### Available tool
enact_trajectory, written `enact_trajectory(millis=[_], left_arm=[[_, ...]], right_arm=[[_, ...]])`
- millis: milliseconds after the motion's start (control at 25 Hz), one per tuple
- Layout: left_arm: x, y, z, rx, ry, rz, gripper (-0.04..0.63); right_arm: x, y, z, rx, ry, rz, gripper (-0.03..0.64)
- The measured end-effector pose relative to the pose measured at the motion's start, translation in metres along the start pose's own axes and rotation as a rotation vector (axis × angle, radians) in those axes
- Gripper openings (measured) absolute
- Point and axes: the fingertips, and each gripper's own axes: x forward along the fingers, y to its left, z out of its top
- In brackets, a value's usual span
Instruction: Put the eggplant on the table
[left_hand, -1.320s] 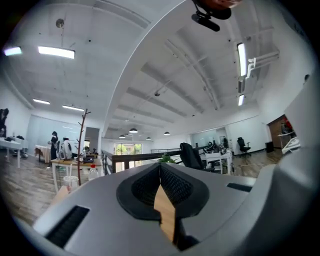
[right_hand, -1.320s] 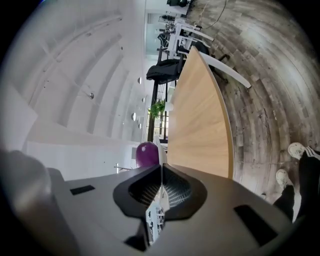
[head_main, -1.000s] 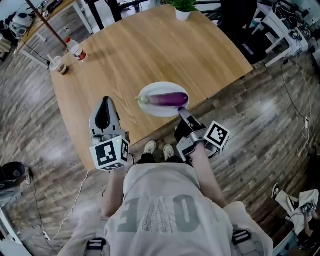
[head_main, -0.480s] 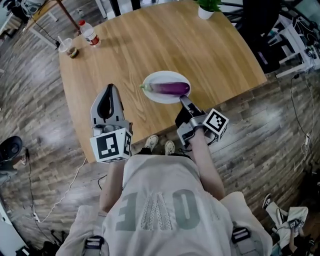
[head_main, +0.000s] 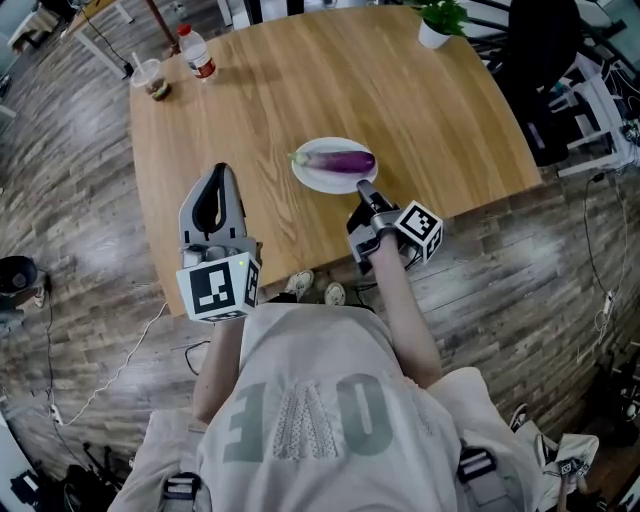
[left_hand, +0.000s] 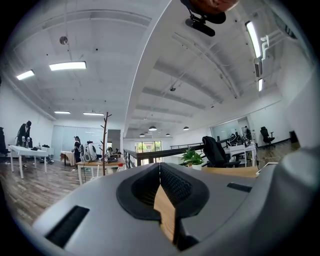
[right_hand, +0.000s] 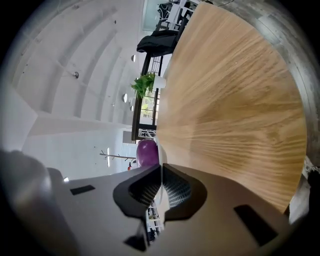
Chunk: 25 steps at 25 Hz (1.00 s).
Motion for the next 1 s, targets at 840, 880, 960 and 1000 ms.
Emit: enact_trajectory(millis=[840, 880, 960, 1000], left_arm=[[-0.012, 0.011, -0.013, -0.011, 0.039, 0.043, 0.009], [-0.012, 0.012, -0.013, -0.011, 0.041, 0.044, 0.009], [-0.012, 0.012, -0.013, -0.008, 0.041, 0.044, 0.009], [-0.012, 0.012, -0.013, -0.003, 0.040, 0.043, 0.009]], right_arm=[[0.013, -0.058, -0.012, 0.093, 0.024, -0.123, 0.026], [0.013, -0.059, -0.011, 0.098, 0.021, -0.126, 0.025], [0.012, -0.063, -0.011, 0.106, 0.019, -0.132, 0.026], [0.012, -0.064, -0.011, 0.109, 0.020, -0.135, 0.026]])
